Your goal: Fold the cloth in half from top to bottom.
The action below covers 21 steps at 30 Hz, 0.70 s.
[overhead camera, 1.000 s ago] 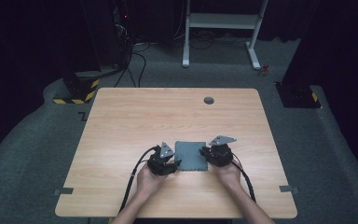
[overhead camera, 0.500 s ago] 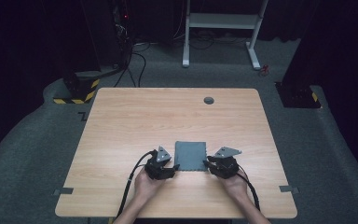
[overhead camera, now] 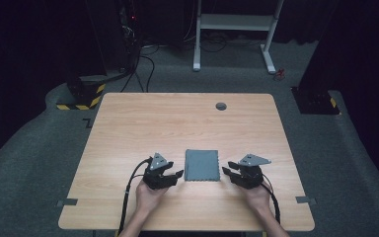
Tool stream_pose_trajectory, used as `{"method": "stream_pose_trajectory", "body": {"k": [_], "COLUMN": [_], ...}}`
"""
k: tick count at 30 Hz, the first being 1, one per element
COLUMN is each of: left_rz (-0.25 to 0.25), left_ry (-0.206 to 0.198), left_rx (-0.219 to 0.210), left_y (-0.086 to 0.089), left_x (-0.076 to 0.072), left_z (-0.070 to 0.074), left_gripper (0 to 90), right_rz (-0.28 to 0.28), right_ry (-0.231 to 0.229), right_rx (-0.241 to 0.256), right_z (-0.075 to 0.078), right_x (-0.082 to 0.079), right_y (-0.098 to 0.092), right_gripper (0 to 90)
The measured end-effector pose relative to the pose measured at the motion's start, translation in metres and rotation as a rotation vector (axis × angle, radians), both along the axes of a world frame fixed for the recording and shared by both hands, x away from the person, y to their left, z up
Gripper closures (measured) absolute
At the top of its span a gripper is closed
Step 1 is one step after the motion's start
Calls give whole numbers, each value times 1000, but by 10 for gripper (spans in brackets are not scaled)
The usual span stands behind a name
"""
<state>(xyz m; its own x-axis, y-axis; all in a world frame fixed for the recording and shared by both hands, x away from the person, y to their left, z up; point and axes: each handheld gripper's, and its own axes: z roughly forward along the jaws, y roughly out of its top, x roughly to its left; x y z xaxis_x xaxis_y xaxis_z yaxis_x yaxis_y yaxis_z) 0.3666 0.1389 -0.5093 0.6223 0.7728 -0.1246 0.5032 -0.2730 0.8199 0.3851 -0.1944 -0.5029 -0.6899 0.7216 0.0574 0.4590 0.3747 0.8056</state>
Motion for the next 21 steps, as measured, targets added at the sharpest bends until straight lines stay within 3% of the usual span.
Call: {"method": "stream_pose_trajectory", "body": {"k": [4,21], "left_rz": [18,74], "left_ry": [-7,-25], "left_rx": [14,-20], "left_y": [4,30], "left_x": [-2,-18], "left_z": [-2,-1], "left_gripper": [424,401], "right_rz": [-12,-58], "right_ry": [1,-3], "right_rx": [8,40], "right_z": [1,0], "right_x": [-1,-10], "right_y": [-5,-30], "right_gripper": [622,606]}}
